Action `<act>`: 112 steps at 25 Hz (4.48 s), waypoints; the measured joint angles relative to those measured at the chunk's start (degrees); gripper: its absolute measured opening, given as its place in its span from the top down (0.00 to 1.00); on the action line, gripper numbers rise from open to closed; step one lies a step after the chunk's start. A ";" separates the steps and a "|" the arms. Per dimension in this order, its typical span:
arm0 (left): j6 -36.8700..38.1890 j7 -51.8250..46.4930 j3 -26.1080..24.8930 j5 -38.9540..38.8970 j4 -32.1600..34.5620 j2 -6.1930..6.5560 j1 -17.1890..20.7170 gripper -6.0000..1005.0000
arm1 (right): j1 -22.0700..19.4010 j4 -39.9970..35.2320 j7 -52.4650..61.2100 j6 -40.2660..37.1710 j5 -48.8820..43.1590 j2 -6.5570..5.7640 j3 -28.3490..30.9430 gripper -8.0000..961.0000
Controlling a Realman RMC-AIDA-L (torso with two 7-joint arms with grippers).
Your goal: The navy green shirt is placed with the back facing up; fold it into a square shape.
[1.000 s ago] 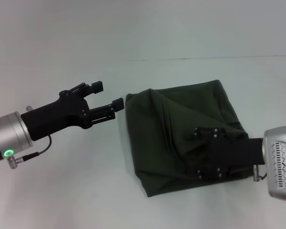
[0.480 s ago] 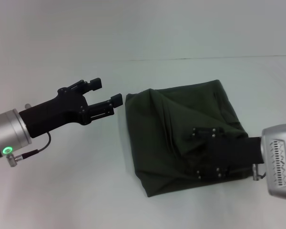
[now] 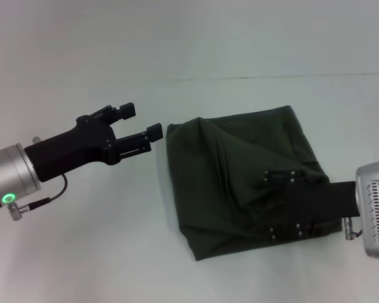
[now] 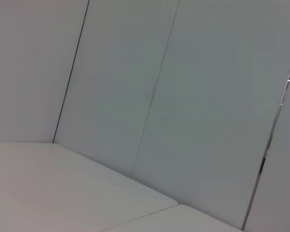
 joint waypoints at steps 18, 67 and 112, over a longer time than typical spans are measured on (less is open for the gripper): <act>1.07 0.23 -0.08 0.00 0.00 0.00 0.19 0.09 | 1.59 3.81 -3.97 2.86 2.89 0.54 -1.07 0.15; 5.73 -0.01 -3.15 0.00 0.62 0.24 0.98 0.09 | 2.14 3.52 0.71 7.72 3.09 0.50 -5.60 0.17; 9.09 -3.78 -4.14 -0.06 1.26 -0.09 1.23 0.09 | 3.14 1.37 15.51 -1.63 9.63 0.07 10.00 0.87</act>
